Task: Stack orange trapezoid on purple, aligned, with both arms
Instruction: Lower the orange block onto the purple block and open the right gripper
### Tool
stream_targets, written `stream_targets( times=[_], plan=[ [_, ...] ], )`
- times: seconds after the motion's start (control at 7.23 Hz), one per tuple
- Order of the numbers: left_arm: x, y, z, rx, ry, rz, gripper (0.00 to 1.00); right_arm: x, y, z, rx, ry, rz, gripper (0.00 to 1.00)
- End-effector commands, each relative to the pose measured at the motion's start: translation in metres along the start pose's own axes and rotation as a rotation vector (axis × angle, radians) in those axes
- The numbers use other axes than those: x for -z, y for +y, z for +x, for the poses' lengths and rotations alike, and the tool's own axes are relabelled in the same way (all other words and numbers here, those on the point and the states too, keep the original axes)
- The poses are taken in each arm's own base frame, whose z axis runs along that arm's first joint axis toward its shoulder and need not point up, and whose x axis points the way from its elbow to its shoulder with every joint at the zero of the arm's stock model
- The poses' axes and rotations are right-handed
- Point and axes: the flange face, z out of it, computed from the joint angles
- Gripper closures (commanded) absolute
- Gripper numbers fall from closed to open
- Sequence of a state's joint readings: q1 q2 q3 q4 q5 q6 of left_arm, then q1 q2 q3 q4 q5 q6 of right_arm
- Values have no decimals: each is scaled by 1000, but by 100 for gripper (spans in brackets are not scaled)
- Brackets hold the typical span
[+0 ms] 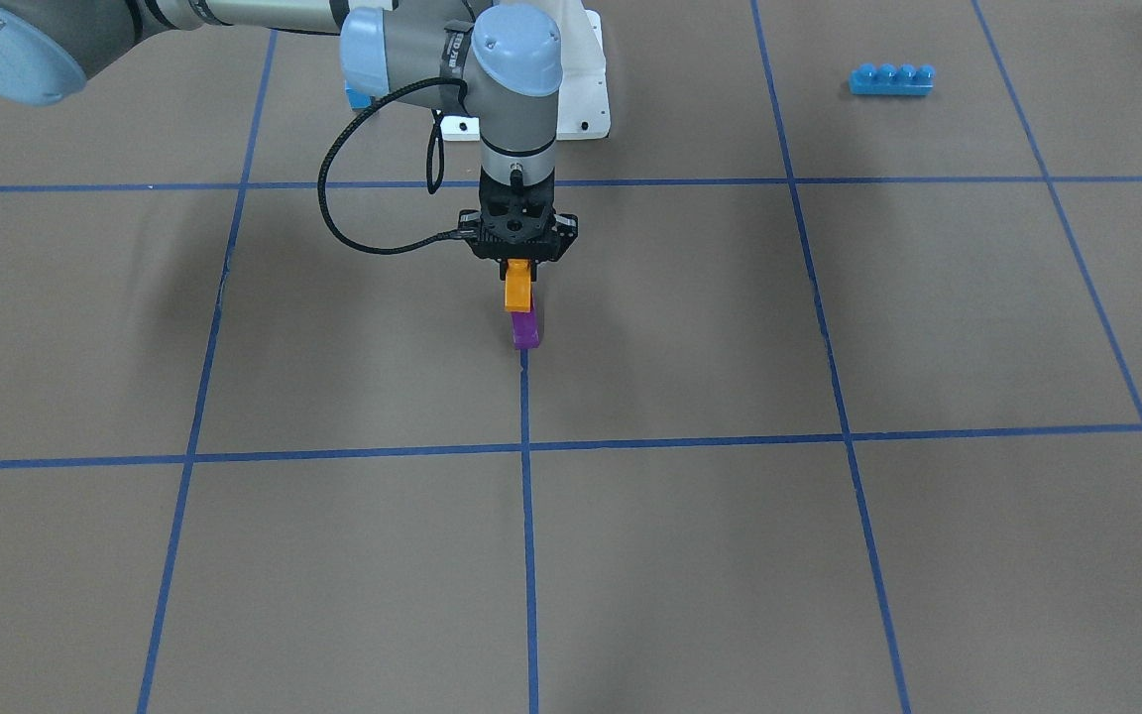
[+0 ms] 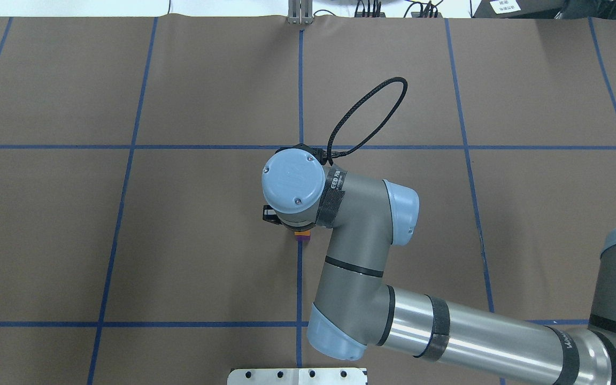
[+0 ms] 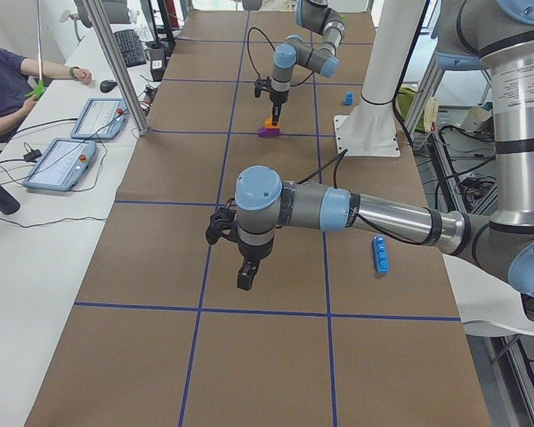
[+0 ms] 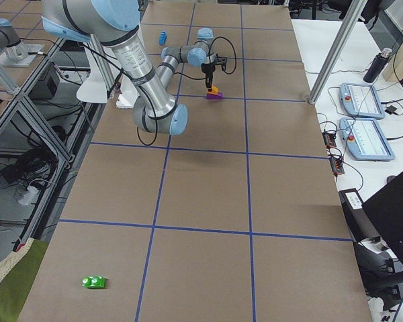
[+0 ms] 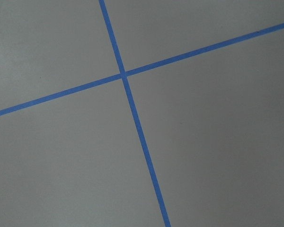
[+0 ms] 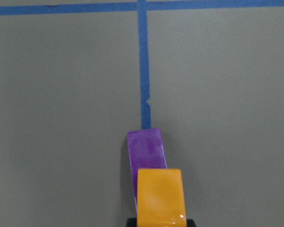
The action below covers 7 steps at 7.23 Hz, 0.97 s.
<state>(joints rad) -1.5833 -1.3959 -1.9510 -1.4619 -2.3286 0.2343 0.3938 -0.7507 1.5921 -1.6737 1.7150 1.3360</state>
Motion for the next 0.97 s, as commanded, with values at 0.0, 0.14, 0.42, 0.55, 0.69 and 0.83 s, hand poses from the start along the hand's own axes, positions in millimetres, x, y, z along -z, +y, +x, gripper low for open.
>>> stream_targets(
  times=[0.0, 0.14, 0.42, 0.55, 0.69, 0.83],
  plan=[
    [-1, 0, -1, 1, 1, -2, 0, -11, 1, -3, 16, -17, 7, 100],
    [-1, 0, -1, 2, 0, -1, 0, -13, 1, -4, 17, -23, 9, 100],
    [-1, 0, -1, 2, 0, -1, 0, -13, 1, -4, 49, -23, 8, 100],
    [-1, 0, 0, 0, 0, -1, 0, -12, 1, -4, 51, -26, 11, 28],
    [0, 0, -1, 1, 0, 0, 0, -13, 1, -4, 51, -24, 10, 0],
    [0, 0, 0, 2, 0, 1, 0, -13, 1, -3, 51, -23, 10, 0]
  ],
)
